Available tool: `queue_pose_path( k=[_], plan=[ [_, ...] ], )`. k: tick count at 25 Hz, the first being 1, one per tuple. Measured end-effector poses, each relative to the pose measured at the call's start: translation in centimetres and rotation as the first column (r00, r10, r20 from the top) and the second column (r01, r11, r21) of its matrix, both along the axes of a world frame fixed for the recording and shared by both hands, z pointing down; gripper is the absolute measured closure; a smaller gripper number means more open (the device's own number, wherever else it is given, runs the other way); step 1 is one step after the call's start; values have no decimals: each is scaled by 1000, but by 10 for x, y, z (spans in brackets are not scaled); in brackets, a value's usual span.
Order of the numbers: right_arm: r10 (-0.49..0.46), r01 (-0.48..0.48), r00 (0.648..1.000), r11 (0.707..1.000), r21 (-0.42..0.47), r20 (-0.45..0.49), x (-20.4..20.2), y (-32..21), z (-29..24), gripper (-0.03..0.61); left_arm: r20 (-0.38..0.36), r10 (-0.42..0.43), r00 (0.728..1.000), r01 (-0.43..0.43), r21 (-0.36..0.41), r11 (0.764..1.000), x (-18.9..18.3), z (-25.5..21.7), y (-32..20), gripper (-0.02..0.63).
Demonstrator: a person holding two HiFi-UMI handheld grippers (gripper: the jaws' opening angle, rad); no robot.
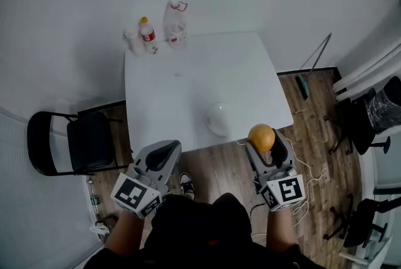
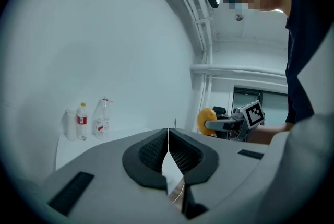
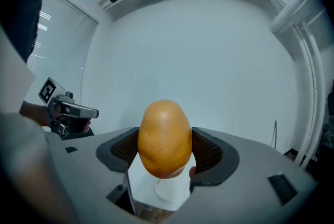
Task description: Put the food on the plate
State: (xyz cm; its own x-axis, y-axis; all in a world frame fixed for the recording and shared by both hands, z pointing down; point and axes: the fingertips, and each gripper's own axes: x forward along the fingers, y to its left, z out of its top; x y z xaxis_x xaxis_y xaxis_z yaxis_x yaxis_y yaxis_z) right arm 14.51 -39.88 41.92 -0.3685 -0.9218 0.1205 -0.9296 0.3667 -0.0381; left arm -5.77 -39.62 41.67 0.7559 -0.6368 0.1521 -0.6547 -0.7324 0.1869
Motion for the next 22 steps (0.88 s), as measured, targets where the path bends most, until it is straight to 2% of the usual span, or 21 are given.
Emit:
queue_pose_path(
  k=[7, 11, 16, 22],
  plan=[
    [-21, 9, 997, 988, -157, -74, 1, -50, 66, 255, 29, -19, 999, 21, -53, 998, 0, 24, -23, 589],
    [-69, 41, 993, 966, -257, -99, 4, -86, 121, 255, 32, -106, 994, 108, -68, 992, 4, 35, -33, 589],
    [-156, 92, 979, 911, -403, -130, -4, -124, 200, 255, 85, -176, 981, 185, -109, 977, 2, 54, -31, 589],
    [-236, 89, 953, 815, -573, -188, -16, -145, 281, 255, 104, -225, 969, 238, -137, 961, 1, 64, -30, 589]
  ],
)
